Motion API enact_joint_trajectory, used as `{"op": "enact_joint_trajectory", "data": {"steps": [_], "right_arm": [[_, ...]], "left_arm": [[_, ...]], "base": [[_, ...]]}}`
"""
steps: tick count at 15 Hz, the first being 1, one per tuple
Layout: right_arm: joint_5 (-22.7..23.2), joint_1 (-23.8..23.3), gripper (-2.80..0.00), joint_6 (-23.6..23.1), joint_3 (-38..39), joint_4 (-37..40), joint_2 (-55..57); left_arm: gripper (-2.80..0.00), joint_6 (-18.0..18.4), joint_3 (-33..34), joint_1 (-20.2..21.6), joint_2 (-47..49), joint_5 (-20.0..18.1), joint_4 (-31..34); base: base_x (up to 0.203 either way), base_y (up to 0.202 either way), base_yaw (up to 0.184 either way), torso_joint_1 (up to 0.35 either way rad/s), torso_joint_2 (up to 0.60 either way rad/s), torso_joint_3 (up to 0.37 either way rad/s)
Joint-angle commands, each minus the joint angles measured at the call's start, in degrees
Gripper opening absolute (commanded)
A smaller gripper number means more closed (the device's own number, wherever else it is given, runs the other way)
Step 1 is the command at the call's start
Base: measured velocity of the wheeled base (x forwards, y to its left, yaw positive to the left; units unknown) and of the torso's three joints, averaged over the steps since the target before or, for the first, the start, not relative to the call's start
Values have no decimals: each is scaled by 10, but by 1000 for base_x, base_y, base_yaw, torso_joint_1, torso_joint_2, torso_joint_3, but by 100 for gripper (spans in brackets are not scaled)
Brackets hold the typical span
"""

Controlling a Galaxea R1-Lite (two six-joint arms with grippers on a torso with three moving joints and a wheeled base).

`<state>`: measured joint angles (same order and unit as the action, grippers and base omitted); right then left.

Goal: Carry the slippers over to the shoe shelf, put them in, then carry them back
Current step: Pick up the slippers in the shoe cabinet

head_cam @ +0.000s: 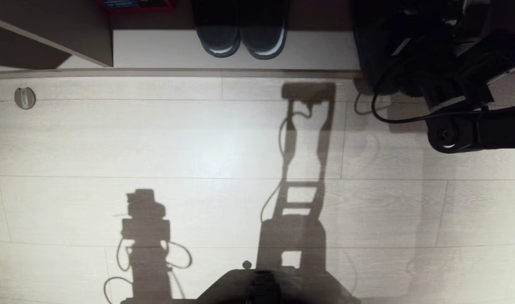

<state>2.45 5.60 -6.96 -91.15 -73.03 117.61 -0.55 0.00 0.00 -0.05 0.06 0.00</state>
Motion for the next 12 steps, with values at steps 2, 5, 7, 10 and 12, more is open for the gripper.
{"op": "enact_joint_trajectory", "data": {"steps": [2, 5, 7, 10, 12], "right_arm": [[-1, 0, -280, 0, 4, -2, -10], [0, 0, -280, 0, 51, 11, -55], [3, 0, -280, 0, 119, 25, -112], [7, 4, -280, 1, 260, 40, -195], [11, 6, -280, 1, 354, 45, -275]], "left_arm": [[-280, -1, 0, 0, 0, 0, 0], [-280, -1, 0, 1, 0, 0, 0], [-280, -1, 0, 0, 0, 0, 0], [-280, -1, 0, 0, 0, 0, 0], [-280, -1, 0, 1, 0, 0, 0]], "base": [[0, 0, 0, 0, 0, 0], [0, 0, 0, 0, 0, 0], [0, 0, 0, 0, 0, 0], [0, 0, 0, 0, 0, 0], [0, 0, 0, 0, 0, 0]]}}
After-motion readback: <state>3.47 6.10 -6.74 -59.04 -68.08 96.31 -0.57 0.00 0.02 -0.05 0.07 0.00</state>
